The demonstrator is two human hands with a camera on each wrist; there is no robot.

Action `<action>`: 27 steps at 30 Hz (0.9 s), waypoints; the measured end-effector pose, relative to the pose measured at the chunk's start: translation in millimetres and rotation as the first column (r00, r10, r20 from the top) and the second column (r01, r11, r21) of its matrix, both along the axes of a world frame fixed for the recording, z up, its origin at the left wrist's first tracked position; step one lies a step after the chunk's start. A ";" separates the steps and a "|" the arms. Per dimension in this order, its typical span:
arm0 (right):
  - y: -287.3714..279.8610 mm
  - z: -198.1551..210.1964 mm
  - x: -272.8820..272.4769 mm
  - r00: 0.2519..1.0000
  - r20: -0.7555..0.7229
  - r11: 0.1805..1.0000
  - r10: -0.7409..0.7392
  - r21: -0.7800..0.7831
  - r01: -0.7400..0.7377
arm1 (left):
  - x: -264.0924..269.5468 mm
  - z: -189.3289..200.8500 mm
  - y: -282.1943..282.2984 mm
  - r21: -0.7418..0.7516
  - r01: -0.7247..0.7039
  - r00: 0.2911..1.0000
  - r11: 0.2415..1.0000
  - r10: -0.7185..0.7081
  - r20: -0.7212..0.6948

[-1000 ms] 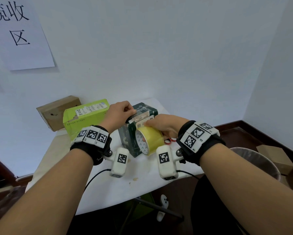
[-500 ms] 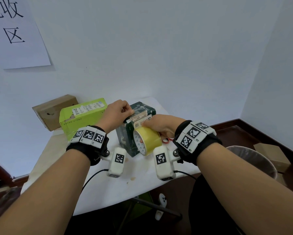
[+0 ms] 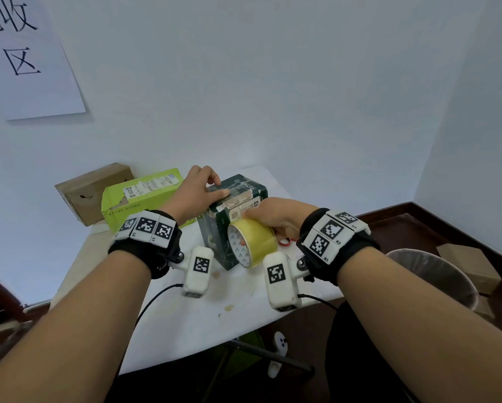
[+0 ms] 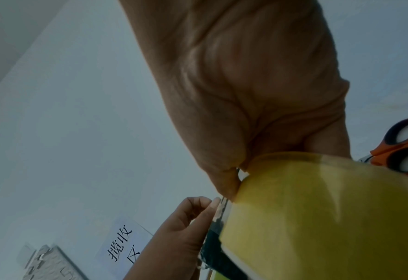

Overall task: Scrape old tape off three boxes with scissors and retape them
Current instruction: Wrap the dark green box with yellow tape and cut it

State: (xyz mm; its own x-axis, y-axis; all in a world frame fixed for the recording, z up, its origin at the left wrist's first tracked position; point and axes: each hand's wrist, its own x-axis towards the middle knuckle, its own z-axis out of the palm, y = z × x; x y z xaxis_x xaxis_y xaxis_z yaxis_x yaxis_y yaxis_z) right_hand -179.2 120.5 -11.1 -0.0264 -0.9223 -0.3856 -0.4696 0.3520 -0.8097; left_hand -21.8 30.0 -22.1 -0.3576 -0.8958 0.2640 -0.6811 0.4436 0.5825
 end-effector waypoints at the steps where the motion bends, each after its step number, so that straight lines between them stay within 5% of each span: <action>1: 1.5 2.0 -0.4 1.000 0.014 1.000 0.003 0.005 -0.003 | 0.4 -0.5 0.0 0.000 0.001 1.000 1.000 -0.001 -0.010; 7: 5.3 6.8 0.1 0.999 -0.036 1.000 0.018 0.002 -0.017 | 4.2 -0.6 0.1 0.028 -0.023 0.996 0.999 0.025 -0.082; 12: -4.0 1.4 2.7 0.998 -0.059 1.000 0.026 0.020 -0.025 | 15.4 5.0 7.5 0.181 0.178 0.971 0.967 -0.143 -0.191; 16: -5.2 0.5 3.0 0.999 -0.041 0.999 0.025 0.035 -0.024 | 18.0 1.5 7.7 0.126 0.183 0.978 0.975 -0.168 -0.125; 23: 1.0 -0.5 1.1 0.999 -0.053 1.000 0.005 0.003 -0.005 | 13.1 0.6 5.4 -0.054 0.133 0.966 0.990 -0.117 0.229; 27: 1.3 0.0 3.2 1.000 0.011 1.000 -0.010 0.012 0.010 | 19.0 3.9 12.2 -0.062 0.160 0.983 0.985 -0.153 0.106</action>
State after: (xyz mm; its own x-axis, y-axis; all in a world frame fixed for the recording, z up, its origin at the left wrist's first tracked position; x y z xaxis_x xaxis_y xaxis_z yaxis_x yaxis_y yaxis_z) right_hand -176.1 121.8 -11.1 -0.0315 -0.9173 -0.3969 -0.4568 0.3664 -0.8106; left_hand -2.8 42.2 -18.2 -0.5193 -0.8075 0.2798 -0.6535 0.5862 0.4788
